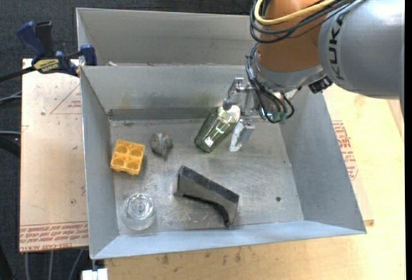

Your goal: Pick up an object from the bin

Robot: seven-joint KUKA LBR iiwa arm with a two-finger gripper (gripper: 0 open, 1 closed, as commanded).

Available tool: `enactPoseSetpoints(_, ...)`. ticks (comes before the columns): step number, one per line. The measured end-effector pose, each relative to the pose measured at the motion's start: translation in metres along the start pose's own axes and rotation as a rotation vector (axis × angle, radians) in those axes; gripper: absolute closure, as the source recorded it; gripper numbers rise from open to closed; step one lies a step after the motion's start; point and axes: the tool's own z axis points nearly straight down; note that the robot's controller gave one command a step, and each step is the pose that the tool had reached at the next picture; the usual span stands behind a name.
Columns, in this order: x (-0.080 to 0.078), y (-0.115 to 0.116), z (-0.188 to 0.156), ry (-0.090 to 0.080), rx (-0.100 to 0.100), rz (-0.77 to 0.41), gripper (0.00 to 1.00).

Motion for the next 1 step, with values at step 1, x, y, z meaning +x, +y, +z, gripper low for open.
enactPoseSetpoints(1, -0.0016, -0.0001, -0.0042, -0.008, 0.000, 0.001, 0.00)
